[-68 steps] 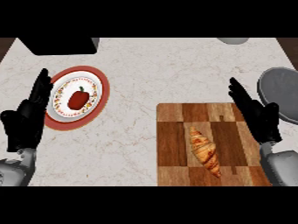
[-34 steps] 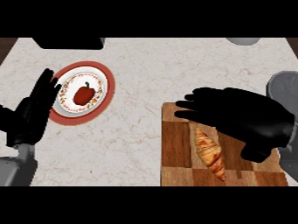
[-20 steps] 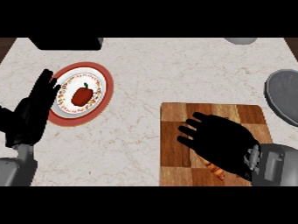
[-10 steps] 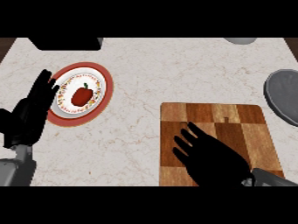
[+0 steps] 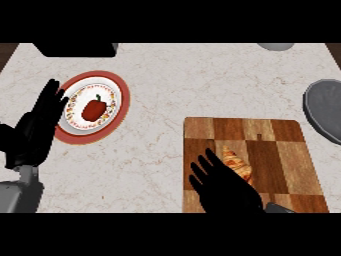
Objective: Pick the croissant from the cutting board and place it in the pan
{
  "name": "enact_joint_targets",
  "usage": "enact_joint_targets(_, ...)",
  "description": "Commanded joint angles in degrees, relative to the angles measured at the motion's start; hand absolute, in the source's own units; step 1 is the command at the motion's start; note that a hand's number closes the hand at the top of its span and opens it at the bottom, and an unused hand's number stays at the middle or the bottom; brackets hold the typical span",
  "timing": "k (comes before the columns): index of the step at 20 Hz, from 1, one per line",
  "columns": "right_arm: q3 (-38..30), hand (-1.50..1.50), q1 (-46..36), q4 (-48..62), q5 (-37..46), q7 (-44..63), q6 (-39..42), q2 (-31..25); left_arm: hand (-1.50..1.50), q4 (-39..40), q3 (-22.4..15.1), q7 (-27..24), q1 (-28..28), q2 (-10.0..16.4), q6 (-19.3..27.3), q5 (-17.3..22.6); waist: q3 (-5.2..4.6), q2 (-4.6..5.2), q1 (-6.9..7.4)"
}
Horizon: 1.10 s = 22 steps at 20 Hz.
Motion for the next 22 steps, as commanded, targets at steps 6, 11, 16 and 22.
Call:
enact_joint_targets(6, -1.13, -1.5, 1.93, 8.41, 7.47, -4.03, -5.68, 1.08, 0.0, -2.61, 2.85, 2.76, 0.31, 0.08, -1.9, 0.58, 0.01, 0.04, 0.03)
enact_joint_targets(11, -1.48, -1.5, 0.55, 12.41, 11.06, -9.22, -7.66, 0.23, 0.0, -1.01, 1.07, 1.99, -1.21, -2.85, 0.33, -3.35, 0.01, 0.07, -0.08)
enact_joint_targets(16, -2.72, -1.5, 0.97, 18.61, 14.21, -11.16, -8.61, 4.2, 0.0, 1.72, 2.76, 1.24, -2.25, -3.2, -1.53, -2.79, 0.0, 0.08, -0.08)
enact_joint_targets(22, -4.18, -1.5, 2.91, 23.73, 17.22, -13.8, -14.1, 7.78, 0.0, 1.82, 5.36, -0.74, 0.08, -2.16, -5.68, -0.71, 0.0, 0.08, 0.06)
